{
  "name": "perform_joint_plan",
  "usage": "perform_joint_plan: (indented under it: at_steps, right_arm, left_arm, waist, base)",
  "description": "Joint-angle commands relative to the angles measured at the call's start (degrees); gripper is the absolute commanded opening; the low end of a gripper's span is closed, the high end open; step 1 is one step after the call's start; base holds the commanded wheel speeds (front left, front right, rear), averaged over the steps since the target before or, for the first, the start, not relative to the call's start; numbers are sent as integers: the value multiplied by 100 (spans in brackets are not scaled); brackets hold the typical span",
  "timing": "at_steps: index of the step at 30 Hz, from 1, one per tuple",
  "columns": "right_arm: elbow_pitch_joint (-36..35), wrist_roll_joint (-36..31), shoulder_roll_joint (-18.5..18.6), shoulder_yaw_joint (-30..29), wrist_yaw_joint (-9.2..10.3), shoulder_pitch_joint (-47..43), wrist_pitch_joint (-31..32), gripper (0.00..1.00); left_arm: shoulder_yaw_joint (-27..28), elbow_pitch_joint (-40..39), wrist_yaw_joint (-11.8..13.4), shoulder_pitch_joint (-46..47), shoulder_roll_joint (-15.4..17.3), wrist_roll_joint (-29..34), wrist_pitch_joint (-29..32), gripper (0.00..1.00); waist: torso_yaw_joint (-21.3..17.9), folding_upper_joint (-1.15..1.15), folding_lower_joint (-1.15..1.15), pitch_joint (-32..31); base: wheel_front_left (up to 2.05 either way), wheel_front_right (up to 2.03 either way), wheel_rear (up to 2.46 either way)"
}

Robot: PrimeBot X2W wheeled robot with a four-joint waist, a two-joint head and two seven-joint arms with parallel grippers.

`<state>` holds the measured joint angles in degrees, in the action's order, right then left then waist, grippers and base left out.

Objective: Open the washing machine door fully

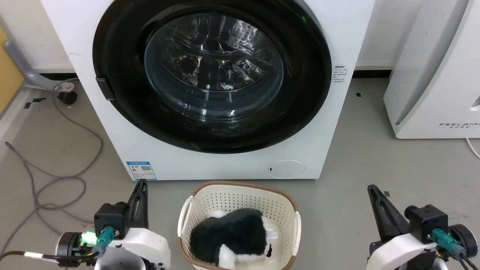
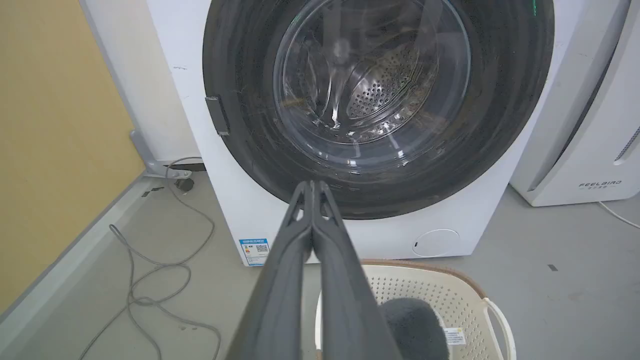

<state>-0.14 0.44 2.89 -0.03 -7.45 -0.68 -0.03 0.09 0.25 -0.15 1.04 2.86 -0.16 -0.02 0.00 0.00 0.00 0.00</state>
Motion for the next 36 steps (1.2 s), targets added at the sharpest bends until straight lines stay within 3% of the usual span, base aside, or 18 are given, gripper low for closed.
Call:
perform_joint_plan:
  at_steps: [1,19,20,36]
  right_arm:
    - [14,-44,-2,3,-3,68,3,0]
    - [14,-44,-2,3,-3,68,3,0]
    - [1,0,0,-1,0,0,-1,100]
    - [-64,411,0,-123,0,16,-167,100]
  left_arm:
    - [-9,-25,15,-104,2,16,2,0]
    - [-9,-25,15,-104,2,16,2,0]
    - [-2,-1,0,-1,-1,0,-1,100]
    - [-33,18,130,28,-1,-90,-167,100]
  waist:
    - [0,0,0,0]
    - [0,0,0,0]
    - [0,0,0,0]
    - [3,0,0,25]
  base:
    - [0,0,0]
    - [0,0,0]
    - [0,0,0]
    - [0,0,0]
